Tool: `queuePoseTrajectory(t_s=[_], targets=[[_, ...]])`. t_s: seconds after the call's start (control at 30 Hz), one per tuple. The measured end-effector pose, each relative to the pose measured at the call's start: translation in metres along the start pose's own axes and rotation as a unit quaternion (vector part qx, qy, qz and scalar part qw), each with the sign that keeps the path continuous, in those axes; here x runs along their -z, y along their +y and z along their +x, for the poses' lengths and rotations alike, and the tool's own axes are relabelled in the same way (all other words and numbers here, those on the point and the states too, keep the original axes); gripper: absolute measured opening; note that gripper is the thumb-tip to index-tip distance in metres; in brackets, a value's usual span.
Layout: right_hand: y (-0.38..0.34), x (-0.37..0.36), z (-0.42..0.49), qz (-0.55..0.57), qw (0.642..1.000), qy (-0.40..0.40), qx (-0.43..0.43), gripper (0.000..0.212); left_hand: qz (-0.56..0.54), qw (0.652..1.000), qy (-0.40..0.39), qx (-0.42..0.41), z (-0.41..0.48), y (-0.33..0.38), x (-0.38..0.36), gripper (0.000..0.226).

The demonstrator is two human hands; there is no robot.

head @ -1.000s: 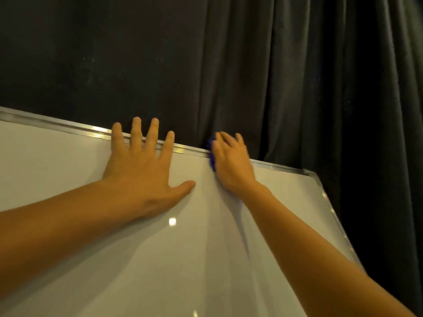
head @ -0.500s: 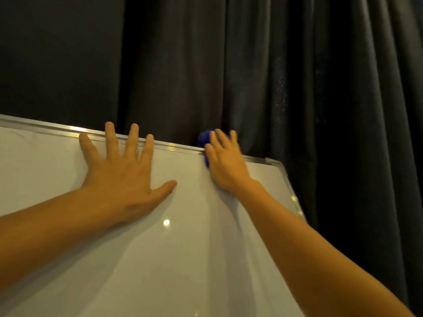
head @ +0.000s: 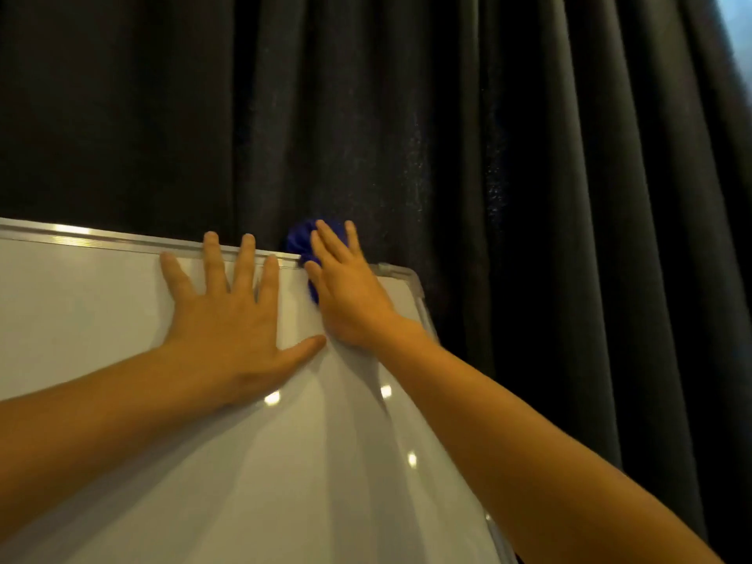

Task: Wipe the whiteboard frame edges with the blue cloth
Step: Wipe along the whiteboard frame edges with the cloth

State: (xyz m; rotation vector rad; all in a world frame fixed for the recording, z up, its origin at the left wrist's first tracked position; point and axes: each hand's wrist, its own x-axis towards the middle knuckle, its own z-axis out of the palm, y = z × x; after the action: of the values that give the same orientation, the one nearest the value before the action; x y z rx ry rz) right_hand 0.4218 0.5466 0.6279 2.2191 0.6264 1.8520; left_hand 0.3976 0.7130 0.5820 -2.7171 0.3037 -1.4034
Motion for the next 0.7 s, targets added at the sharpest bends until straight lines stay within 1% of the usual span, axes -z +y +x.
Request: queuePoseTrajectory(t_s=[0.03,0.1,0.17,0.2,0.27,0.3,0.33,0.4,0.43,0.47,0.5,0.57,0.6,0.63,0.67,0.7], targets=[[0.001,0.0,-0.002,-0.008,1.0,0.015,0.016,0.038,0.0,1.0,0.006,-0.008,0.003,0.01,-0.001,0.12],[0.028,0.006,-0.011,-0.005,1.0,-0.026,-0.013,0.046,-0.002,1.0,0.017,-0.023,0.008,0.022,-0.005,0.119],[0.063,0.012,-0.019,0.023,0.993,-0.085,-0.082,0.046,-0.004,0.999,0.018,-0.032,0.009,0.027,-0.006,0.121],[0.075,0.017,-0.025,0.059,0.984,-0.094,-0.138,0.047,-0.003,0.999,0.019,-0.037,0.009,0.028,-0.008,0.121],[0.082,0.024,-0.038,0.181,0.95,-0.034,-0.25,0.049,0.001,0.999,0.022,-0.045,0.009,0.029,-0.011,0.119],[0.08,0.023,-0.044,0.223,0.933,-0.005,-0.283,0.049,0.003,0.999,0.021,-0.045,0.009,0.029,-0.011,0.119],[0.076,0.022,-0.052,0.234,0.926,0.01,-0.295,0.049,0.005,0.999,0.018,-0.043,0.01,0.03,-0.011,0.119],[0.068,0.019,-0.069,0.236,0.925,0.026,-0.297,0.047,0.005,0.999,0.017,-0.039,0.012,0.029,-0.013,0.12],[0.069,0.019,-0.072,0.236,0.919,0.036,-0.315,0.043,0.002,0.999,0.018,-0.04,0.013,0.028,-0.014,0.121],[0.075,0.022,-0.072,0.227,0.909,0.039,-0.349,0.037,-0.002,0.999,0.018,-0.043,0.013,0.027,-0.016,0.122],[0.083,0.027,-0.068,0.202,0.897,0.024,-0.392,0.03,-0.004,0.999,0.019,-0.047,0.013,0.026,-0.017,0.122],[0.096,0.035,-0.052,0.158,0.86,-0.041,-0.483,0.023,-0.002,0.998,0.024,-0.05,0.014,0.026,-0.018,0.122],[0.102,0.038,-0.042,0.168,0.842,-0.045,-0.51,0.021,0.002,0.998,0.027,-0.048,0.014,0.025,-0.019,0.122],[0.101,0.041,-0.03,0.209,0.823,-0.035,-0.528,0.023,0.004,0.998,0.031,-0.047,0.014,0.025,-0.019,0.122],[0.1,0.042,-0.019,0.254,0.82,-0.009,-0.513,0.036,0.003,0.998,0.033,-0.046,0.014,0.025,-0.019,0.121],[0.094,0.042,-0.008,0.291,0.831,0.017,-0.475,0.057,0.0,0.998,0.035,-0.046,0.014,0.025,-0.019,0.121]])
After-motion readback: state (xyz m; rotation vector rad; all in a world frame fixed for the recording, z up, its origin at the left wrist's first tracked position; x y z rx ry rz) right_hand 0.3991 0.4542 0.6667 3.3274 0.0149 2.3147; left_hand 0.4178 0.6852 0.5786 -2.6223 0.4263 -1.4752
